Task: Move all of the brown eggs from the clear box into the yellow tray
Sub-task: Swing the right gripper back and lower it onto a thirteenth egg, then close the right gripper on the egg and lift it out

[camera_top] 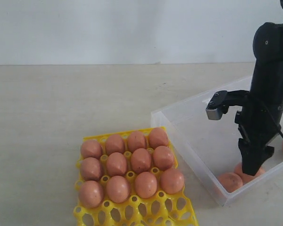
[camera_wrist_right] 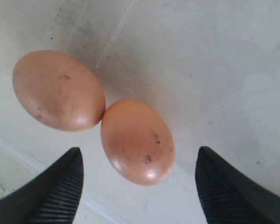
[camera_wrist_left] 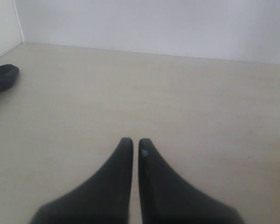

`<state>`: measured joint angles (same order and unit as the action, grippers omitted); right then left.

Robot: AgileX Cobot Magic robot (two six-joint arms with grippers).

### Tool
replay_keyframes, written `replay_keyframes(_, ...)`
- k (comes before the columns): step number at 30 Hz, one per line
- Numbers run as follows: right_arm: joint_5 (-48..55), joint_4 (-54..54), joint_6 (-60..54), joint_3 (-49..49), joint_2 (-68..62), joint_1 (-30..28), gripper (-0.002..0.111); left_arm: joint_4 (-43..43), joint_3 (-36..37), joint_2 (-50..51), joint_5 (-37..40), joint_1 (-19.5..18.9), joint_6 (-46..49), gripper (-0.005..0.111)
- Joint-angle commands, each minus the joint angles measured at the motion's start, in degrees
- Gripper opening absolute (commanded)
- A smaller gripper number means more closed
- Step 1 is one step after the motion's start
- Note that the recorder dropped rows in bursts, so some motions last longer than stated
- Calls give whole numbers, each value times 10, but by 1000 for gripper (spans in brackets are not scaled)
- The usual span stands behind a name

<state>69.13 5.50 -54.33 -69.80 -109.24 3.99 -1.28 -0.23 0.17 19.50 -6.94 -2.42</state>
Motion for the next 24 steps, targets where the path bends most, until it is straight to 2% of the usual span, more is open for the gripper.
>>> replay_keyframes(1,-6,16,-33,15,-15,1,61,0,2,-2,-3,2,2,4)
replay_keyframes(7,-31,-15,-35,18,-28,0,60,0,2,-2,-3,2,2,4)
replay_keyframes(9,-46,-15,-35,18,-28,0,55,0,2,-2,-3,2,2,4)
replay_keyframes(14,-76,-11,-30,18,-28,0,2,0,2,-2,-3,2,2,4)
replay_keyframes(21,-89,51,-24,18,-21,0,0,0,2,-2,-3,2,2,4)
replay_keyframes(24,-126,83,4,18,2,0,0,0,2,-2,-3,2,2,4)
